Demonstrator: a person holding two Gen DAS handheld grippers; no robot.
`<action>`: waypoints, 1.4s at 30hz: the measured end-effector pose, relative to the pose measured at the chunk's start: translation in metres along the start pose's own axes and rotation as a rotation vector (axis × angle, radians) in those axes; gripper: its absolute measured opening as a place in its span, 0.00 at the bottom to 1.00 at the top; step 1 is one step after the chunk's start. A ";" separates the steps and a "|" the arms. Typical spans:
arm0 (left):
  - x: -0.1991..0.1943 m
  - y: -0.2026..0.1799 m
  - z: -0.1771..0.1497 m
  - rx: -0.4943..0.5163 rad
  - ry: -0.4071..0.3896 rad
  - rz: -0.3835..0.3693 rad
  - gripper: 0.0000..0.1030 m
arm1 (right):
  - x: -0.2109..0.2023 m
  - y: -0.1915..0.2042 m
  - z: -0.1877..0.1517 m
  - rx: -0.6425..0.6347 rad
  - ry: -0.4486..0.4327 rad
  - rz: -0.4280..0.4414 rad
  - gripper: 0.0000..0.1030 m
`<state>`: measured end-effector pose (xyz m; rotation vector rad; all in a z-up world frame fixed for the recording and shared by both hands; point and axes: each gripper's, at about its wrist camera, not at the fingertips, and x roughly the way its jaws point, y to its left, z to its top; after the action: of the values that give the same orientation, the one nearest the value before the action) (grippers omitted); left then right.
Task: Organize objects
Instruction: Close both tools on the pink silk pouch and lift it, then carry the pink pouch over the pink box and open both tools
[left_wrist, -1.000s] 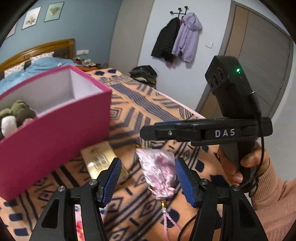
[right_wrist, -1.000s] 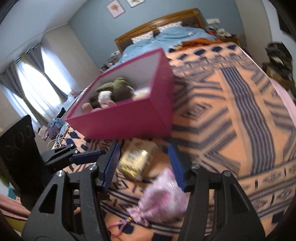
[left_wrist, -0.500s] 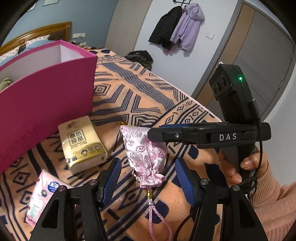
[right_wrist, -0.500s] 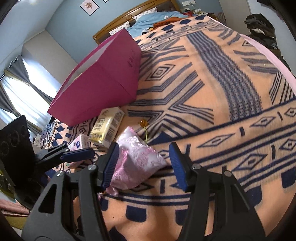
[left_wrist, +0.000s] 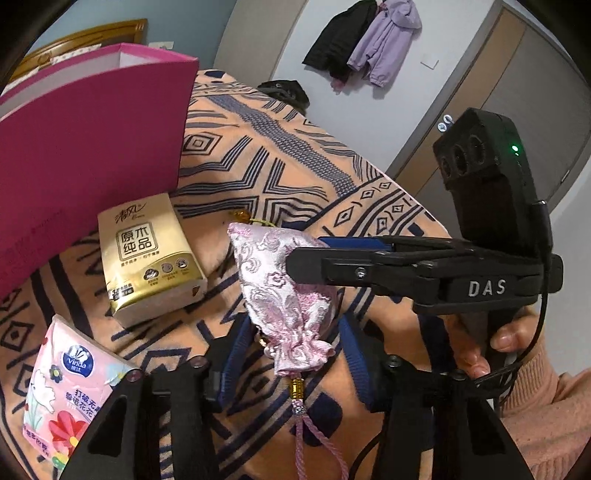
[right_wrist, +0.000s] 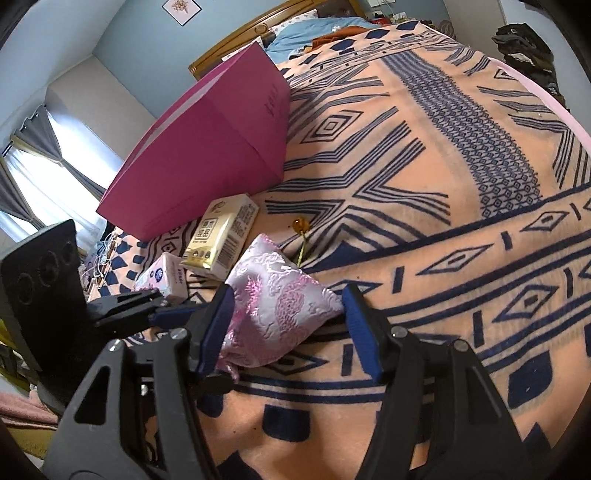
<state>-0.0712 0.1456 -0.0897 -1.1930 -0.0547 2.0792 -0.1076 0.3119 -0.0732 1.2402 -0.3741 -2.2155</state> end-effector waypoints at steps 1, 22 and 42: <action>0.000 0.002 0.000 -0.008 0.001 -0.003 0.42 | 0.000 0.000 0.000 -0.001 -0.001 -0.003 0.61; -0.029 0.000 0.002 0.009 -0.077 -0.009 0.36 | -0.011 0.024 0.001 -0.083 -0.042 0.006 0.24; -0.100 0.011 0.032 0.016 -0.253 0.068 0.36 | -0.036 0.093 0.053 -0.249 -0.144 0.132 0.23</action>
<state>-0.0714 0.0864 -0.0024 -0.9277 -0.1168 2.2755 -0.1057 0.2570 0.0258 0.9024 -0.2202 -2.1671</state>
